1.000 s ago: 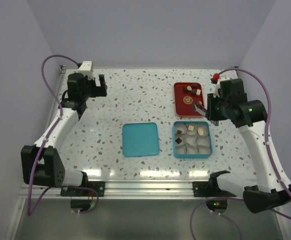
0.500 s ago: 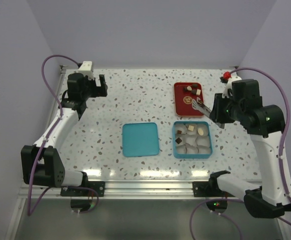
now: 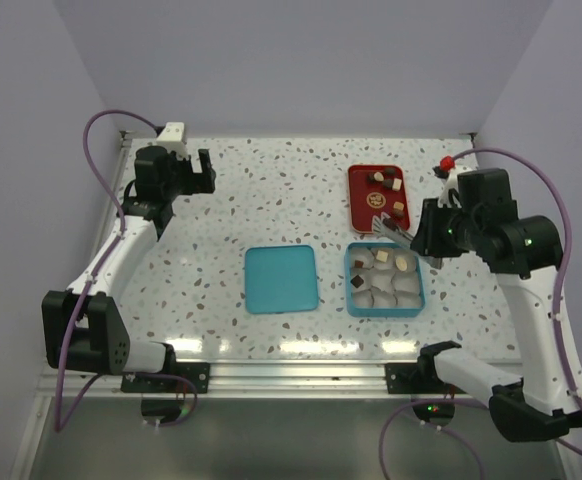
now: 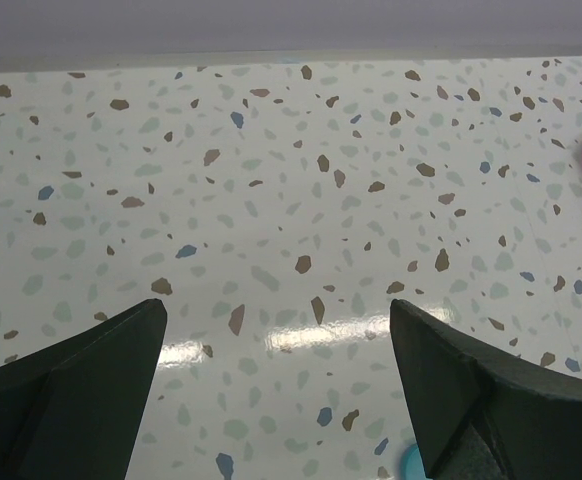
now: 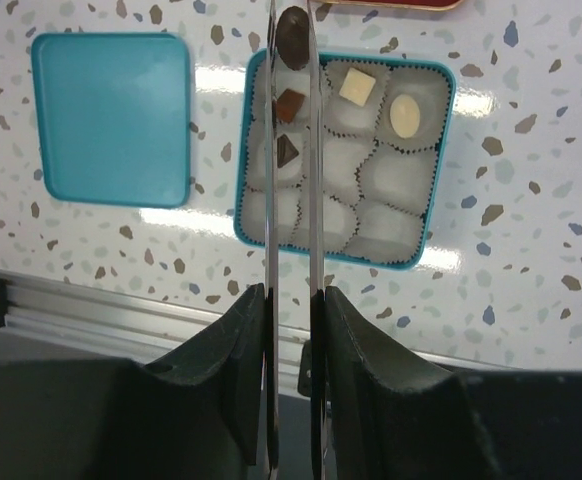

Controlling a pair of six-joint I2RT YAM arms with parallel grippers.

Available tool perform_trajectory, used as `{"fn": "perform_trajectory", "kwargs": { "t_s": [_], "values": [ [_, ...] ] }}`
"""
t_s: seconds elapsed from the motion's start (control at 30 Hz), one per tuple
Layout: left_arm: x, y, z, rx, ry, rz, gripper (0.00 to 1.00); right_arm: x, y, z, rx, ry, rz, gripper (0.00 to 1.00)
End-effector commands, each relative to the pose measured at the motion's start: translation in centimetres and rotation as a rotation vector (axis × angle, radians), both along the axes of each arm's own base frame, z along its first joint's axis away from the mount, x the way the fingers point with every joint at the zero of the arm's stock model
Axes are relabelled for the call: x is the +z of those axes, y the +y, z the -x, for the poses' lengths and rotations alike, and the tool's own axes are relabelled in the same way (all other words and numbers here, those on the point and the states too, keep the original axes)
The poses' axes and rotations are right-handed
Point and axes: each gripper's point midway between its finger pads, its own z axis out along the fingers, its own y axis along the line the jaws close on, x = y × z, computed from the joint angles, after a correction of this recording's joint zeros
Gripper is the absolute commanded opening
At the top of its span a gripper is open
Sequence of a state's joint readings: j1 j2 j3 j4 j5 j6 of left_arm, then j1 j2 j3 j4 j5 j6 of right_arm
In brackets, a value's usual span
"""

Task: Pack the chocolate
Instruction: Place the fake chocolate in the packing box.

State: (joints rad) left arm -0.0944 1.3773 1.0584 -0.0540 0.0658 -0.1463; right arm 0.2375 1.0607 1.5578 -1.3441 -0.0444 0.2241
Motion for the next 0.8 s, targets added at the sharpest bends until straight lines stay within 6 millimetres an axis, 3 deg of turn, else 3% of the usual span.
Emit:
{"fn": "perform_trajectory", "kwargs": {
  "t_s": [0.0, 0.37, 0.5, 0.77],
  "values": [
    [2.2, -0.8, -0.8, -0.017, -0.057, 0.024, 1.00, -2.3, -0.3, 4.9, 0.014, 0.198, 0.006, 0.22],
    [1.8, -0.9, -0.9, -0.019, -0.048, 0.022, 1.00, -3.0, 0.0, 6.8, 0.023, 0.256, -0.025, 0.21],
    [1.9, -1.1, -0.9, -0.026, -0.049, 0.025, 1.00, -4.3, 0.0, 7.6, 0.024, 0.299, -0.024, 0.21],
    [1.7, -1.2, -0.9, -0.026, -0.046, 0.022, 1.00, -5.0, -1.0, 7.6, 0.007, 0.305, 0.031, 0.21]
  ]
}}
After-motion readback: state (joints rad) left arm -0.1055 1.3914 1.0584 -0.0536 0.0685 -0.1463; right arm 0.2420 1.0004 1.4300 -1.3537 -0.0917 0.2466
